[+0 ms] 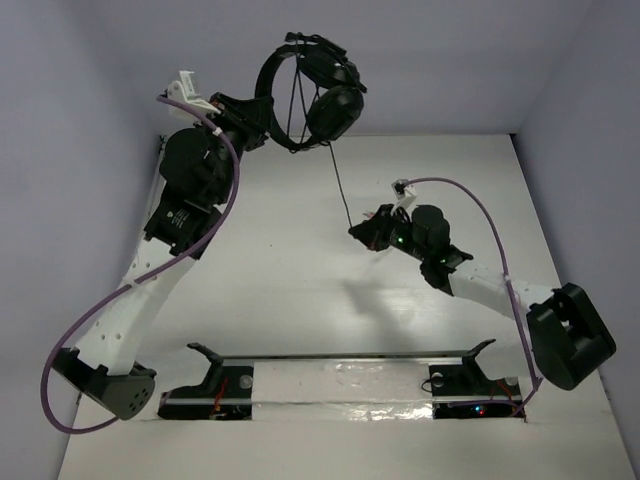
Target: Wrap the headphones
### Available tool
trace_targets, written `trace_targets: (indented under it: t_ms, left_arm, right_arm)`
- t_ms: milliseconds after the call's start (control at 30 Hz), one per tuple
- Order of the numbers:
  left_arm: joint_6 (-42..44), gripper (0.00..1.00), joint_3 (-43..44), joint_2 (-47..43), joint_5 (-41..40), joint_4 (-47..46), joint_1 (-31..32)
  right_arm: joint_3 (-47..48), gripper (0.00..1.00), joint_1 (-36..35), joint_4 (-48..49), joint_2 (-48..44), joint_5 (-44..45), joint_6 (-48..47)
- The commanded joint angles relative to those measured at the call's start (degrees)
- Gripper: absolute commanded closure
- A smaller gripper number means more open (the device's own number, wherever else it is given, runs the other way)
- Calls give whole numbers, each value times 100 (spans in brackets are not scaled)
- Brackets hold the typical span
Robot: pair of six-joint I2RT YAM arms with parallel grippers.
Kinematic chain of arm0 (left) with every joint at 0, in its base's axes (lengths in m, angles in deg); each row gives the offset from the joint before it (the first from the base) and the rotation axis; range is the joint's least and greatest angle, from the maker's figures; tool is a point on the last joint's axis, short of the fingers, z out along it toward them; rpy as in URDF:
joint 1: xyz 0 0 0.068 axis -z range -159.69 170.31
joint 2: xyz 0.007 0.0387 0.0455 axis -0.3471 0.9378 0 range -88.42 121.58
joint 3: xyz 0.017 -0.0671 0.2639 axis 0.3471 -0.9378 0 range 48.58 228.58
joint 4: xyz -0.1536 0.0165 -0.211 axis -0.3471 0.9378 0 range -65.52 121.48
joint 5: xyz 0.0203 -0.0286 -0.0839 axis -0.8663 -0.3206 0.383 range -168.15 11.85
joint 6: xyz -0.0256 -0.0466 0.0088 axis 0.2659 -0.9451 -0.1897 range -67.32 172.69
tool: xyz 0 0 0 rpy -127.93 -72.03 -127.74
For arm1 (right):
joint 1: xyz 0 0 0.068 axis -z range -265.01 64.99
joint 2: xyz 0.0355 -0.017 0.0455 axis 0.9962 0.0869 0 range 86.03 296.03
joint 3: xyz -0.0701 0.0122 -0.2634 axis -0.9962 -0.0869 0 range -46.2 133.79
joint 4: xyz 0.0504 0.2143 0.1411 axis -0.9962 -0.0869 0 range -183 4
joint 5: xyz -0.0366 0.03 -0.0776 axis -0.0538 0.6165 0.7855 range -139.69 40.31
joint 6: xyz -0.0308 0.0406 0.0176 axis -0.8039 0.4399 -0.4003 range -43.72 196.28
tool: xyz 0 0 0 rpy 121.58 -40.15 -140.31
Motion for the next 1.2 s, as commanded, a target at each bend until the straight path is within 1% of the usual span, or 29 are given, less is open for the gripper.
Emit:
trace_targets:
  t_ms: [0,100,200,300,333,400,467,500,533,567,667,700,767,800,900,933,967,1067,1167]
  left_arm:
    - [-601,100,-119,-233,-638,-1190,-403]
    - [-716,100,-23,-155,-902,-1050,-808]
    - [-979,100,83,-32,-797,-936,-1169]
    - [-1085,100,100,126,-998,-865,-1169]
    - [-1103,100,22,162,-1077,-891,-1169]
    - [-1112,100,-49,276,-1209,-883,-1169]
    - [-1060,100,-137,355,-1560,-874,-1169]
    - [-911,100,-137,460,-1709,-848,-1169]
    - [-866,100,-85,530,-1945,-795,-1169]
    - [-831,100,-67,601,-2035,-769,-1169]
    - [-541,100,-14,803,-2369,-777,-1169]
    - [-436,100,30,943,-2483,-734,-1169]
    - [-216,100,135,1084,-2703,-646,-1169]
    - [-128,100,135,1172,-2773,-645,-1169]
    - [179,100,-92,1260,-2993,-759,-1117]
    - [415,100,-224,1278,-3185,-794,-1047]
    - [417,100,-286,1304,-3265,-795,-1046]
    - [847,100,-558,1375,-3503,-909,-1046]
    - [1067,100,-752,1349,-3609,-1005,-1046]
  right_arm:
    - [-277,100,-208,470,-348,361,217]
    - [-593,100,-349,479,-699,721,278]
    - [-813,100,-673,488,-876,1011,340]
    - [-533,100,-999,58,-684,1064,112]
    - [-463,100,-1322,-91,-631,1151,-20]
    - [-383,100,-1562,-215,-657,1433,-82]
    - [-339,100,-1878,-434,-770,1590,-91]
    - [-330,100,-2027,-496,-841,1661,-100]
    - [-330,100,-2176,-662,-911,1897,-100]
    - [-330,100,-2500,-759,-973,2247,-100]
    - [-391,100,-2985,-1015,-1307,2951,-21]
    - [-409,100,-3291,-1068,-1447,3128,5]
    - [-331,100,-3513,-1304,-1483,3375,14]
    - [-243,100,-3740,-1427,-1457,3480,6]
    - [152,100,-4171,-1902,-1387,3964,-205]
    - [397,100,-4269,-2199,-1395,4182,-310]
    - [539,100,-4374,-2367,-1421,4298,-363]
    - [1004,100,-4708,-2921,-1596,4649,-609]
    - [1208,100,-4709,-3133,-1772,4615,-811]
